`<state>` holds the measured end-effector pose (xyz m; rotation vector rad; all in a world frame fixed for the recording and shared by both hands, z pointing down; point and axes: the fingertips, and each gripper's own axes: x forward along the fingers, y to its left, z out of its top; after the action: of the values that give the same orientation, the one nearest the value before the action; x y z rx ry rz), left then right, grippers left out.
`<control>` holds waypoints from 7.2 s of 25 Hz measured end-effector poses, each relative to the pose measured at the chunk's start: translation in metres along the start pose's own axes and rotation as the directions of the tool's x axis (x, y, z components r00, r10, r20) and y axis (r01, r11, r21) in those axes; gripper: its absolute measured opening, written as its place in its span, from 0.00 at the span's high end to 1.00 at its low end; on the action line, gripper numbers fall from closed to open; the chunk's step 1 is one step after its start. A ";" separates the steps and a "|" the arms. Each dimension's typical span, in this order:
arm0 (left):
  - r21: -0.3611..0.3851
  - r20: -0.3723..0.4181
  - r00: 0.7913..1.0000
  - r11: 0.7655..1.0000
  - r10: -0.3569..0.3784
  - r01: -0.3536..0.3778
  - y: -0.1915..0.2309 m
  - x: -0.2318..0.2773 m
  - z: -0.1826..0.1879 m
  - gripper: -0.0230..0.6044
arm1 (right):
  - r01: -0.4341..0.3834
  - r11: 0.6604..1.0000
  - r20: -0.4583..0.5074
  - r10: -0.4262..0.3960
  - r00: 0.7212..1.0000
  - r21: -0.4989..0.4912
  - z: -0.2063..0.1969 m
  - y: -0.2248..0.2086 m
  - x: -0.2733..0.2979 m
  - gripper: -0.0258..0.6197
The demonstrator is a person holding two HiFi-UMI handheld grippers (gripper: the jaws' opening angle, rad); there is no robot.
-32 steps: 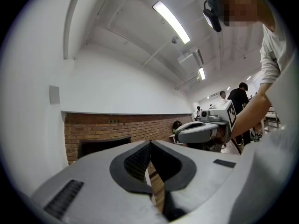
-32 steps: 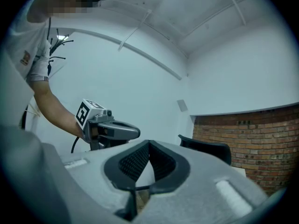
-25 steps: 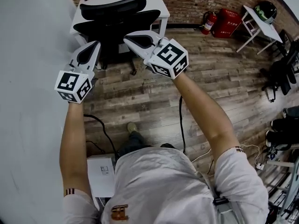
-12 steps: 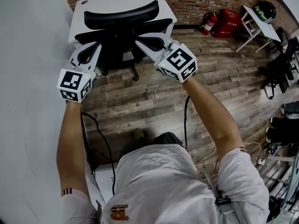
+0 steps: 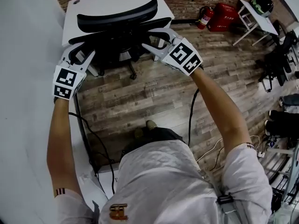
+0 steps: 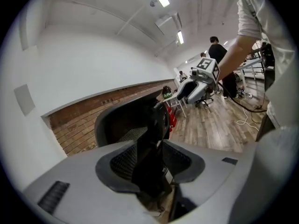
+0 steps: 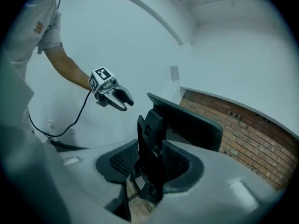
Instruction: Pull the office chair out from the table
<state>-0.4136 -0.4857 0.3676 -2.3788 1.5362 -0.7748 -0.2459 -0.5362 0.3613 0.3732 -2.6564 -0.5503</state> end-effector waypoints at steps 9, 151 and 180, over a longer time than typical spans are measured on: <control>0.115 -0.166 0.986 0.993 -0.003 0.022 0.034 0.024 -0.043 0.58 | -0.001 0.999 -0.149 -0.004 0.989 -0.032 -0.042 -0.043 0.014 0.58; 0.362 -0.679 0.725 0.807 -0.115 0.467 -0.332 -0.278 -0.092 0.85 | -0.458 0.822 -0.634 0.159 0.757 -0.340 -0.116 0.305 -0.295 0.82; 0.389 -0.670 0.741 0.829 -0.045 0.402 -0.374 -0.343 -0.077 0.62 | -0.403 0.845 -0.623 0.110 0.774 -0.352 -0.093 0.347 -0.350 0.57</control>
<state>-0.2705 -0.0075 0.4875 -1.9856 0.9779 -1.9471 0.0433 -0.1418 0.4730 -0.0006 -1.8507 -0.8083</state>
